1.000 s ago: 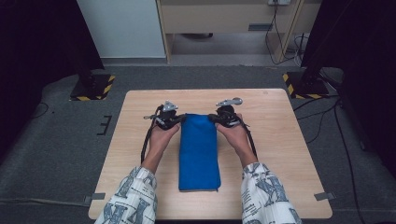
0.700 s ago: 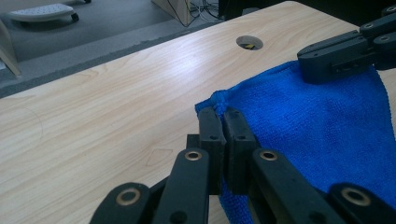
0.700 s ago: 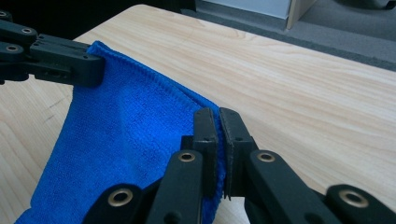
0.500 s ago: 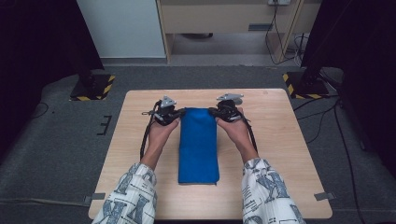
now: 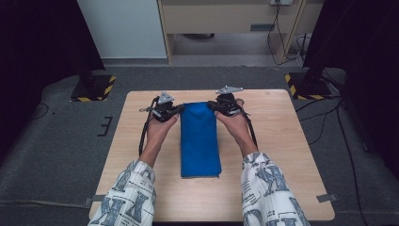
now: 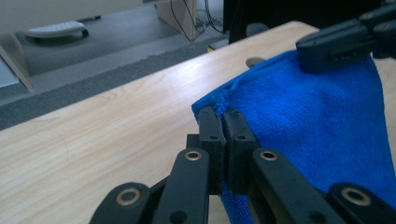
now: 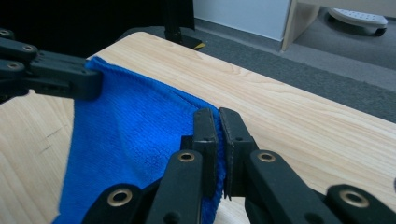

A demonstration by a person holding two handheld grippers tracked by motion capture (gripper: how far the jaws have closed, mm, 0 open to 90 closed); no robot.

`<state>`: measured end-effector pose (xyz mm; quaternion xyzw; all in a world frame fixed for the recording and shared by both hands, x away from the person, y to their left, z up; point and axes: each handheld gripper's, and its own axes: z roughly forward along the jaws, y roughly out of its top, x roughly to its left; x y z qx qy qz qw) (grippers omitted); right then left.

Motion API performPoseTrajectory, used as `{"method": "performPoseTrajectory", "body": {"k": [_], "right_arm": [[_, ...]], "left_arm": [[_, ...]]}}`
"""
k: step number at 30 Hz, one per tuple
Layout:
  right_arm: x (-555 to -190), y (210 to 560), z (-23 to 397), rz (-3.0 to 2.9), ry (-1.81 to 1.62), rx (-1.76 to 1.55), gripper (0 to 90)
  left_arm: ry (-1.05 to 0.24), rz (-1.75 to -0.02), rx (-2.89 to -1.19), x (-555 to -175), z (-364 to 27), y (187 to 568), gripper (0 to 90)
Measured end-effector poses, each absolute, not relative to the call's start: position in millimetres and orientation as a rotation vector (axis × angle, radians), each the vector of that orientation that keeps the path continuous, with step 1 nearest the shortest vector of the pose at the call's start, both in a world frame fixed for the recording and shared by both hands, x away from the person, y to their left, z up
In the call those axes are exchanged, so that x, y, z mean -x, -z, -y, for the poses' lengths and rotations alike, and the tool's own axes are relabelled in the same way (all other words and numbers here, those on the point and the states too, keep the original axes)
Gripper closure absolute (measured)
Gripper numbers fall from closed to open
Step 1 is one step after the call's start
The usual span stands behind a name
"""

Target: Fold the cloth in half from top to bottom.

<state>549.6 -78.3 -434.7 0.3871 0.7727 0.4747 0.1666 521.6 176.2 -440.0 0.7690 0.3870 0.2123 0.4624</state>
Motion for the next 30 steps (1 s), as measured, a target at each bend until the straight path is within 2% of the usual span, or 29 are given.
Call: {"method": "performPoseTrajectory", "body": {"k": [30], "right_arm": [[-487, 450, 97, -2.241, -1.426, -1.014, 86.3]], "left_arm": [[-0.518, -0.843, -1.92, -469, -176, 441, 87.6]]}}
